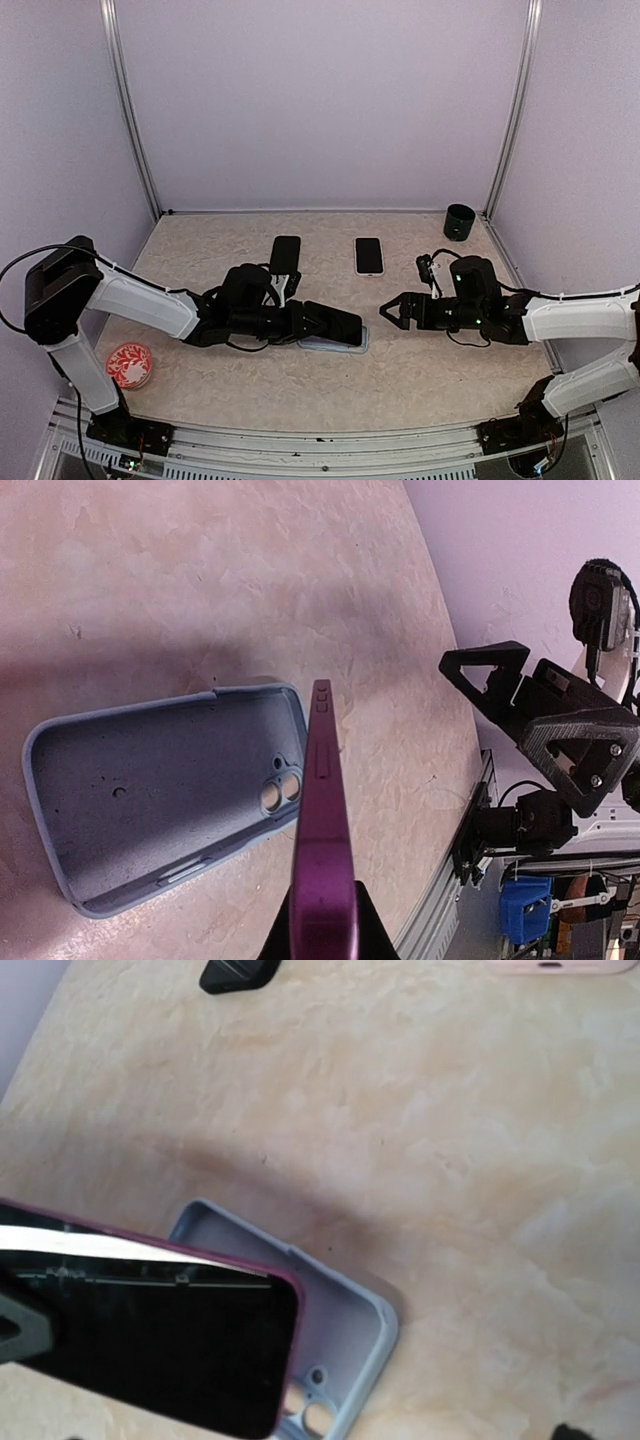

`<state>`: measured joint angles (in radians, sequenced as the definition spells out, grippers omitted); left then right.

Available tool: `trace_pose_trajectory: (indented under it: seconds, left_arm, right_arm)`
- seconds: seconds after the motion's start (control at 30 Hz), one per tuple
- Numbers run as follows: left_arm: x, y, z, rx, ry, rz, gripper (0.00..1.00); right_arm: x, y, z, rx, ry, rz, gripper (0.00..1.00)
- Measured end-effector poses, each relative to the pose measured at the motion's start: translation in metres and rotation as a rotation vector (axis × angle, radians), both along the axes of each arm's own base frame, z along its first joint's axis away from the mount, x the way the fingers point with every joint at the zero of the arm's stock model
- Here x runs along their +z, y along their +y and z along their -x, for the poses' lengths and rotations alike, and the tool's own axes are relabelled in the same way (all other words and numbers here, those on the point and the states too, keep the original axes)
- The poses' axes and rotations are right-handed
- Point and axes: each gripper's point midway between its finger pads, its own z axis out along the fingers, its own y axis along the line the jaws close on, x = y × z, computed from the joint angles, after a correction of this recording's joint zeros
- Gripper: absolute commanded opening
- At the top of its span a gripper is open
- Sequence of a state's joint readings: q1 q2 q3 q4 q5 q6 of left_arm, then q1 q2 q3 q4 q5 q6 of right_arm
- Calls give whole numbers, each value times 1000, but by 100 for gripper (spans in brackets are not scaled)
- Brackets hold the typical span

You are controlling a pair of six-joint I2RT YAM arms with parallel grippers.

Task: Put the phone into the phone case
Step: Install the phone into the phone case.

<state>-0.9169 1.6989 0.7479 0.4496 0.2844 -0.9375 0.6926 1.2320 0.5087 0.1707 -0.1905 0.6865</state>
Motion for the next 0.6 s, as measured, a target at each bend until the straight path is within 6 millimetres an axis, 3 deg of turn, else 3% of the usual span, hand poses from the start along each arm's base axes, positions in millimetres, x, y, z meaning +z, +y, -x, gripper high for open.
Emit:
trace_pose_trajectory:
  seconds: [0.23,0.6]
  left_arm:
    - [-1,-8,-5,-25,6,-10,0]
    - [-16,-4,-7,-36,49,-39,0]
  right_arm:
    - [-12,3,4,30,45,5,100]
    - [-32,4,6,34,97,36,100]
